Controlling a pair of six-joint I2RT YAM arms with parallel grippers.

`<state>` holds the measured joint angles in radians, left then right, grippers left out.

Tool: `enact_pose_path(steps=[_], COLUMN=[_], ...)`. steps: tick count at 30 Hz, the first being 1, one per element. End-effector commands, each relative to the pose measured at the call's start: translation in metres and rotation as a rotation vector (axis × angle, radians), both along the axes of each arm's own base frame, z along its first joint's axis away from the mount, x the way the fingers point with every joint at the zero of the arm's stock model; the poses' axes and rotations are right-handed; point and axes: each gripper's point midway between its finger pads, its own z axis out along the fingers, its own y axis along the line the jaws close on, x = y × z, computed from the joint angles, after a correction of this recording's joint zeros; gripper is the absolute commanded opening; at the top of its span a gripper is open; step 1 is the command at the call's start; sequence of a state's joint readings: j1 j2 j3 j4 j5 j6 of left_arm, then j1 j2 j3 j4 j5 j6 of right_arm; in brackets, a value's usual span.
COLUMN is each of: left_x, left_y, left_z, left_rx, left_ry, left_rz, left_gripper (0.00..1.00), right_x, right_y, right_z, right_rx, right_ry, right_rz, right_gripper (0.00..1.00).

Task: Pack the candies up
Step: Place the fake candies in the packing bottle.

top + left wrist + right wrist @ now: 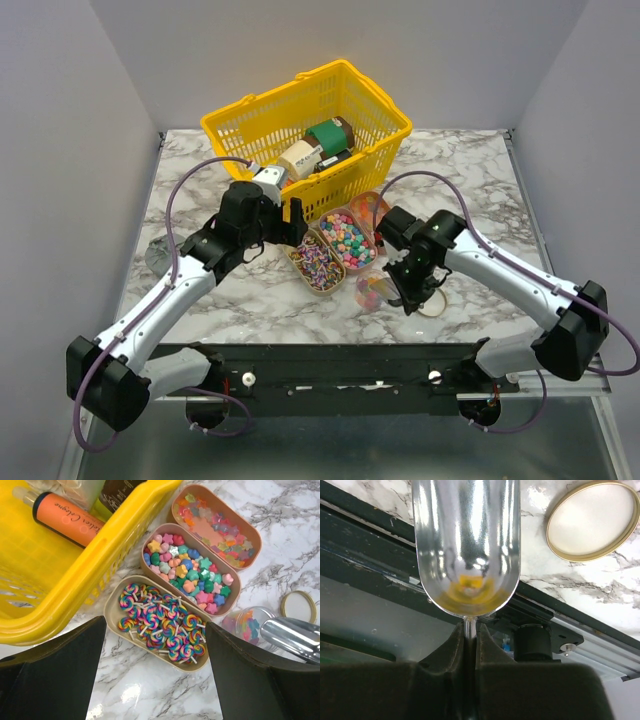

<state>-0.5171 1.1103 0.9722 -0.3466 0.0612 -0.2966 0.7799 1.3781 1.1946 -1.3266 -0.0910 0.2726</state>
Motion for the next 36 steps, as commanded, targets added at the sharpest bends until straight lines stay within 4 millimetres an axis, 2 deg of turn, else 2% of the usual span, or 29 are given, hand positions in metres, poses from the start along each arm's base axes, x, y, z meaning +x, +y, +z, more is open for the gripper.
enact_pose_path(steps=[1,5,7,8,12,16,20,21,24,25,30,36], left_x=[-0.001,0.001,0.002,0.001,0.005,0.005,0.006,0.01,0.014,0.017,0.016,0.008], left_y=[-0.004,-0.004,-0.005,-0.005,-0.012,-0.032,-0.056,-0.061,-0.074,-0.077,-0.096,-0.108], left_z=[-0.005,-0.009,-0.01,-0.012,-0.007,-0.005,0.011,0.023,0.025,0.018,0.007,-0.015], left_rx=[-0.019,-0.015,-0.012,-0.002,-0.013,-0.065,-0.158,-0.177,-0.187,-0.184,-0.199,-0.165], left_ry=[0.008,0.009,0.014,0.022,0.007,0.031,0.008,-0.009,-0.016,-0.001,0.028,0.065], left_rz=[-0.016,-0.019,-0.021,-0.027,-0.059,-0.136,-0.232,-0.244,-0.309,-0.315,-0.382,-0.426], left_gripper=[0.93,0.93,0.93,0.93,0.93,0.95,0.97,0.98,0.99,0.99,0.98,0.97], right_x=[-0.019,-0.02,-0.013,-0.009,0.021,0.045,0.068,0.071,0.081,0.083,0.081,0.079], right_y=[-0.015,-0.015,-0.013,-0.013,0.012,0.028,0.043,0.046,0.062,0.065,0.08,0.079], right_z=[0.019,0.025,0.031,0.032,0.047,0.054,0.057,0.059,0.064,0.065,0.066,0.067], right_rx=[-0.058,-0.059,-0.056,-0.057,0.035,0.108,0.132,0.138,0.207,0.226,0.315,0.338], right_ry=[0.071,0.068,0.039,0.017,-0.104,-0.212,-0.284,-0.287,-0.336,-0.347,-0.344,-0.367], right_rz=[-0.002,-0.01,-0.018,-0.021,-0.002,0.062,0.102,0.107,0.114,0.116,0.131,0.131], right_gripper=[0.01,0.01,0.01,0.01,0.01,0.01,0.01,0.01,0.01,0.01,0.01,0.01])
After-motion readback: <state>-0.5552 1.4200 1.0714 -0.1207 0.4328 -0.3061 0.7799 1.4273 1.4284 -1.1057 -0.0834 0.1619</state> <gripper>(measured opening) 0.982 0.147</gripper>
